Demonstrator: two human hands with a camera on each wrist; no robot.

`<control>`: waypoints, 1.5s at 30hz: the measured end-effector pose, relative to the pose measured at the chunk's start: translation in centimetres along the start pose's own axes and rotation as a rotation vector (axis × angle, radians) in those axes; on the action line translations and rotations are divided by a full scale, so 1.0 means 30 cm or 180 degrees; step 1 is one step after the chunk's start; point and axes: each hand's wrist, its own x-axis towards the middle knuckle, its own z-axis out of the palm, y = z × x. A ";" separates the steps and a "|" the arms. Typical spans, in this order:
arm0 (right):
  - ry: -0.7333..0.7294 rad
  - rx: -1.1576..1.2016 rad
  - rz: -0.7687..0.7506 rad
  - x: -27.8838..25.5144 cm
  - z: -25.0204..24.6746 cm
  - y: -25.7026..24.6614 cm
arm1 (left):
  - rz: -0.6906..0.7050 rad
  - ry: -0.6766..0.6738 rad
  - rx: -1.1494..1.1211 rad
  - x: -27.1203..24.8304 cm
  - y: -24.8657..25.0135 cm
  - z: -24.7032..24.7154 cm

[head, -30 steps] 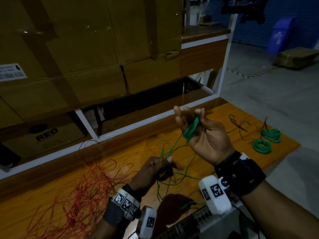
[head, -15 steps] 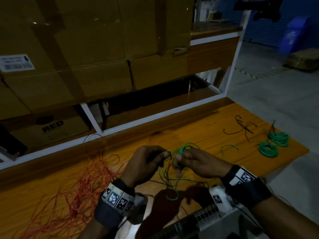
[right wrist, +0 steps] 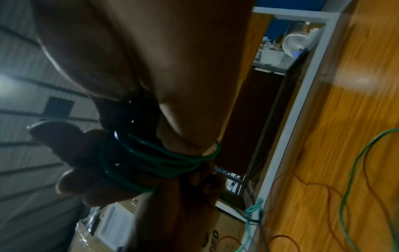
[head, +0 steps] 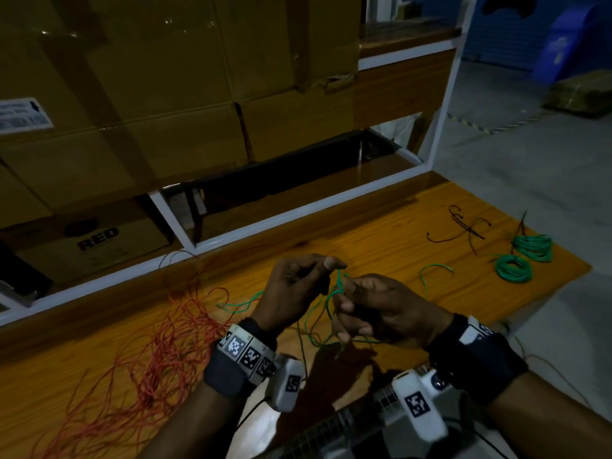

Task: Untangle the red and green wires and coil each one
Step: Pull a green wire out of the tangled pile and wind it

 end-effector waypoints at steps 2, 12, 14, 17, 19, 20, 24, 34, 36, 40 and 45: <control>0.0052 0.0291 -0.0260 0.000 0.007 -0.024 | -0.0161 -0.0093 -0.0370 0.008 -0.013 0.019; 0.2198 -0.0698 -0.1640 0.018 -0.071 -0.141 | -0.0612 -0.0491 0.0083 -0.104 -0.067 0.111; 0.2486 -0.2952 -0.1203 0.024 -0.095 -0.077 | -0.0704 -0.0503 0.0268 -0.113 -0.061 0.090; 0.2245 -0.4393 -0.0745 0.037 -0.117 0.030 | -0.0835 -0.0547 0.1003 -0.119 -0.051 0.064; 0.2040 -0.4920 -0.0369 0.050 -0.118 0.061 | -0.0851 -0.0526 0.1735 -0.130 -0.054 0.041; 0.1925 -0.5097 -0.0155 0.047 -0.123 0.055 | -0.0837 -0.0493 0.2014 -0.137 -0.057 0.025; 0.1191 -0.4828 0.0579 -0.002 -0.109 0.015 | -0.0418 -0.0240 0.2529 -0.149 -0.036 -0.038; -0.0086 -0.0622 0.0775 -0.033 -0.036 0.065 | 0.0899 0.0269 0.2453 -0.100 -0.042 -0.003; -0.0240 0.0182 0.0514 -0.043 -0.013 0.041 | 0.0779 0.0184 0.2177 -0.101 -0.056 0.012; -0.0023 0.1286 -0.0273 -0.039 0.011 -0.025 | 0.0332 -0.0018 0.1432 -0.137 -0.077 0.038; 0.1133 0.1668 -0.1044 -0.004 0.051 -0.090 | -0.0263 0.0671 0.0217 -0.135 -0.063 0.079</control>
